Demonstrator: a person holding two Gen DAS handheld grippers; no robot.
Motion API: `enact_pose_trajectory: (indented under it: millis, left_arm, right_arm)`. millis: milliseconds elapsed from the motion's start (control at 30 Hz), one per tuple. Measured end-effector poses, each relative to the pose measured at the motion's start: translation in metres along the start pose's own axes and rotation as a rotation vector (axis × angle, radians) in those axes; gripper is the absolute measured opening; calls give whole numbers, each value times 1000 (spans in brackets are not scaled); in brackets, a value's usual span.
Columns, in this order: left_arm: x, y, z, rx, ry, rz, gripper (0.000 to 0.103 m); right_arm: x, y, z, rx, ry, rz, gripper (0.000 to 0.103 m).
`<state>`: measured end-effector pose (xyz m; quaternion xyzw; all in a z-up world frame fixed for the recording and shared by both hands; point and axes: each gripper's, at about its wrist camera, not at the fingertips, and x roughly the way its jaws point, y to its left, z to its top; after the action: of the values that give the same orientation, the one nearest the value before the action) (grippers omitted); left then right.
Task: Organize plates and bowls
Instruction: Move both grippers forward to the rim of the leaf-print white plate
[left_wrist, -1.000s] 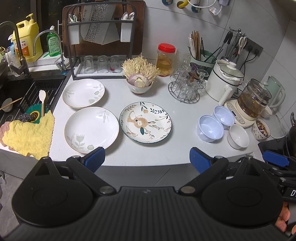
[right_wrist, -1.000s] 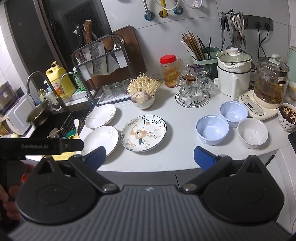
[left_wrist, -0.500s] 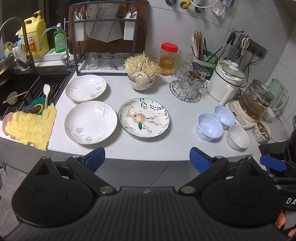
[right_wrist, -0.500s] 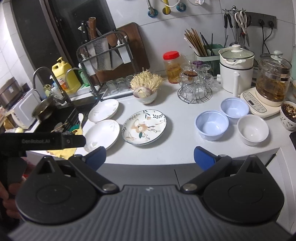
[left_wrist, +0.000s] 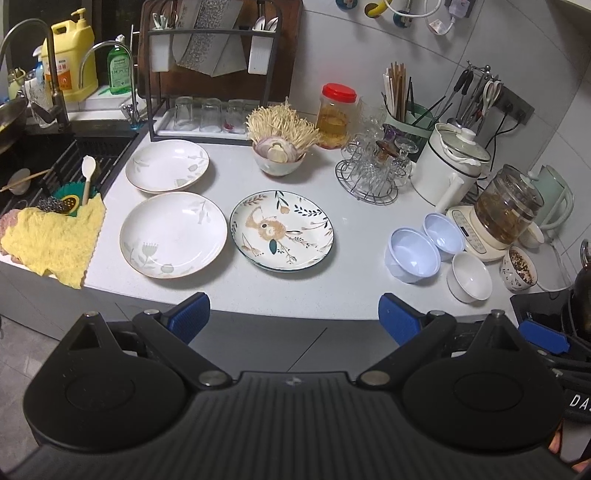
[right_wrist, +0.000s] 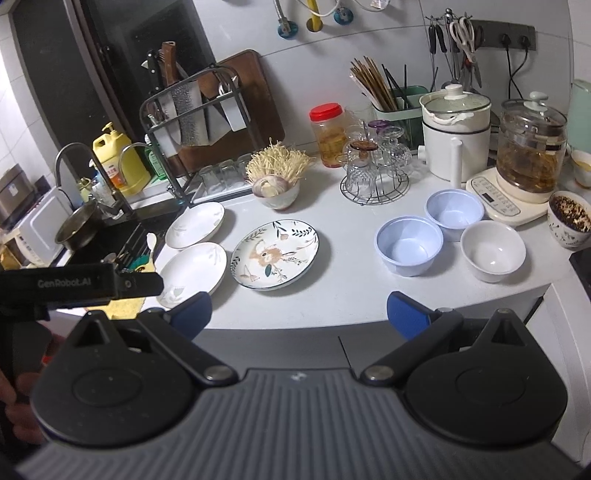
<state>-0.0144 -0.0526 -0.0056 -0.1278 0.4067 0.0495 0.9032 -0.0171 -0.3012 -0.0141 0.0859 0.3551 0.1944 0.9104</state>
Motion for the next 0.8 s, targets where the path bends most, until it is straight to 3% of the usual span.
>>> enact_pose_trajectory:
  millis: [300,800]
  left_arm:
    - [27,46,26,-12,9,1,99]
    - [104,129,97,19,46,-112,99]
  right_arm:
    - [24,24,8,17,-40,-20,103]
    - [105,71,32,108,-48,-125,103]
